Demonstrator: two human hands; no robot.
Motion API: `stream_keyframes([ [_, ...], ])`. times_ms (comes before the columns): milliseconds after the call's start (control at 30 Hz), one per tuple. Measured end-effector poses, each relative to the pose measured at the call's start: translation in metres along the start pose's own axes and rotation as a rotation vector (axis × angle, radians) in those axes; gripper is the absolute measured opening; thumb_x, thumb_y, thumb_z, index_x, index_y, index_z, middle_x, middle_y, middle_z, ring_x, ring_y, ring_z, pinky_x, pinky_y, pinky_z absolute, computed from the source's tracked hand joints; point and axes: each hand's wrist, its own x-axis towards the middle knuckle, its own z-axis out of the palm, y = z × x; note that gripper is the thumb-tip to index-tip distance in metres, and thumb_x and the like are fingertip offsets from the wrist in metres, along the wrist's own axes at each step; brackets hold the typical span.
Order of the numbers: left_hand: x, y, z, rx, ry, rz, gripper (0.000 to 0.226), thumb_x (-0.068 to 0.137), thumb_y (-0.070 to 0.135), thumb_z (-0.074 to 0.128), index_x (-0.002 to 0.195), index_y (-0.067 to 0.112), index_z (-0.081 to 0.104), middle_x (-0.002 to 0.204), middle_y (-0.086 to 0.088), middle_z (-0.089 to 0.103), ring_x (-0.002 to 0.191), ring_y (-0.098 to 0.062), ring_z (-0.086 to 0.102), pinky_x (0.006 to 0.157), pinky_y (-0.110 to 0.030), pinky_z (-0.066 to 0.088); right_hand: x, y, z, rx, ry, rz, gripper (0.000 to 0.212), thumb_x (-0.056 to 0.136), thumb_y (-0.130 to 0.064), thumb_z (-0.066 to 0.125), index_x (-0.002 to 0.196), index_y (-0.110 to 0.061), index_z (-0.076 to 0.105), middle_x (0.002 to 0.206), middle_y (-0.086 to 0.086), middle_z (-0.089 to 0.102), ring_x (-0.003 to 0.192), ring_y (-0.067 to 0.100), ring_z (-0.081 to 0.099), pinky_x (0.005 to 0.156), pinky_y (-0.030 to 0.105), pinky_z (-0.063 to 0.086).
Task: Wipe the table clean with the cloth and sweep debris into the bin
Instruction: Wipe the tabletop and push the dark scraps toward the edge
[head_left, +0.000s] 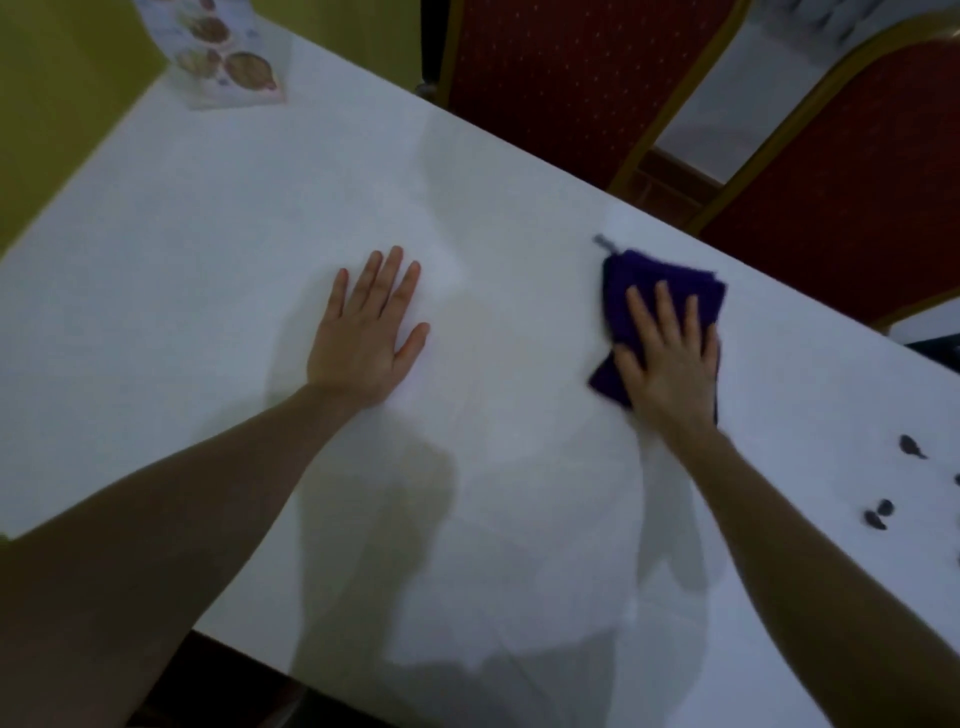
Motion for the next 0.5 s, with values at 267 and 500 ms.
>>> stream_keyframes([
  [267,-0.031,-0.015,-0.016,-0.112,0.009,-0.062,0.067,0.100,0.043,0.023,0.159,0.012,0.016,0.167,-0.008,0.012,0.154,-0.025,0.008,0.123,-0.045,0.003,0.091,-0.136,0.007,0.009,0.003,-0.075,0.064,0.100,-0.053,0.026,0.158,-0.033,0.007,0.167,0.002,0.003,0.151,0.039,-0.004,0.120,0.058,-0.004],
  [500,-0.137,-0.036,-0.011,-0.110,0.022,-0.260,0.066,0.103,0.043,0.020,0.158,0.008,0.016,0.166,-0.012,0.012,0.154,-0.028,0.008,0.123,-0.049,0.005,-0.025,-0.203,0.041,-0.038,-0.038,-0.498,0.064,0.097,-0.051,0.026,0.158,-0.033,0.016,0.166,0.001,0.014,0.151,0.037,0.007,0.121,0.057,0.004],
])
